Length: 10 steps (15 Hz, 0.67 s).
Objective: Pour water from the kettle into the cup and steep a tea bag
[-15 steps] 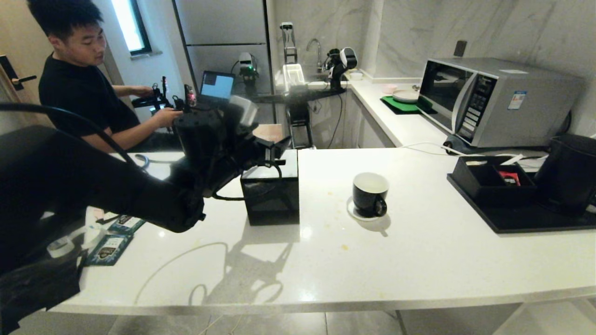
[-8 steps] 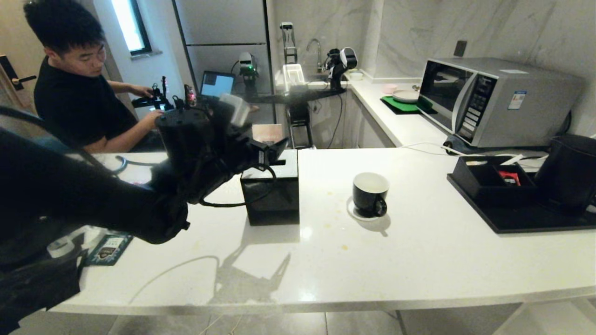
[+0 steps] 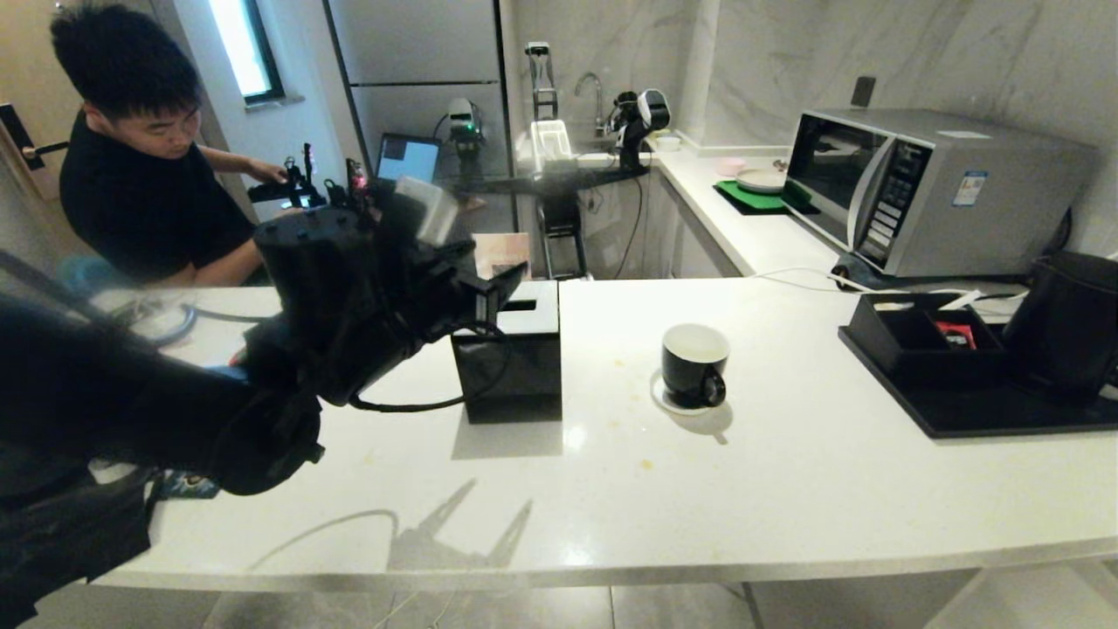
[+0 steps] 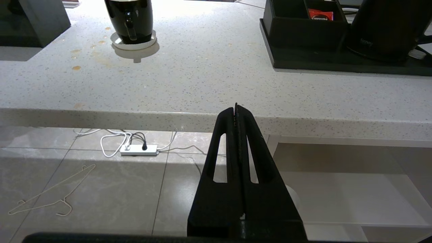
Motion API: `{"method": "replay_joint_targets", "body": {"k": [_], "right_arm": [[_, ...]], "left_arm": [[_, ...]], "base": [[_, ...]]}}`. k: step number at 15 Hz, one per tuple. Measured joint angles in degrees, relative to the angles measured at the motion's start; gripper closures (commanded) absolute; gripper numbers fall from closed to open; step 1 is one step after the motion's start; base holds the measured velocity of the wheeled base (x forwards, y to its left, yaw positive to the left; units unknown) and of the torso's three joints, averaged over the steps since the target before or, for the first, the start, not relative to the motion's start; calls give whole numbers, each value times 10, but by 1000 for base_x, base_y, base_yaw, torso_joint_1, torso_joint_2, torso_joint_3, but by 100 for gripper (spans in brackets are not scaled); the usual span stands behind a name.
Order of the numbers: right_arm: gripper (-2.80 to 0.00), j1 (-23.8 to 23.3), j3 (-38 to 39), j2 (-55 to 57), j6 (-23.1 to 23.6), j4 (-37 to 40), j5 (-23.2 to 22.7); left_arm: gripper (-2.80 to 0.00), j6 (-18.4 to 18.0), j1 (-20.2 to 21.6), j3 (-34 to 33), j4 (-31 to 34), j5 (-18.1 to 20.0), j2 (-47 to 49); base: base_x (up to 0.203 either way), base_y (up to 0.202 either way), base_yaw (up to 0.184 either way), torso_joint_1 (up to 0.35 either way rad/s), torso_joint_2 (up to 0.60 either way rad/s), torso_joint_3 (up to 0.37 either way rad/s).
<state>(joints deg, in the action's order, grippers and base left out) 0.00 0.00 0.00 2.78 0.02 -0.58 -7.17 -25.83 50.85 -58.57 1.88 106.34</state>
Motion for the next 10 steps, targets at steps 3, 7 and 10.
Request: {"method": "replay_joint_targets", "body": {"k": [3, 7, 10], "right_arm": [[0, 0, 0, 0, 0, 0, 0], [0, 0, 0, 0, 0, 0, 0], [0, 0, 0, 0, 0, 0, 0]], "left_arm": [[0, -1, -8, -10, -1, -8, -11], [0, -10, -13, -18, -1, -11, -22], [0, -12, -13, -73, -1, -19, -49]], "base": [[0, 0, 0, 0, 0, 0], [0, 0, 0, 0, 0, 0], [0, 0, 0, 0, 0, 0]]}}
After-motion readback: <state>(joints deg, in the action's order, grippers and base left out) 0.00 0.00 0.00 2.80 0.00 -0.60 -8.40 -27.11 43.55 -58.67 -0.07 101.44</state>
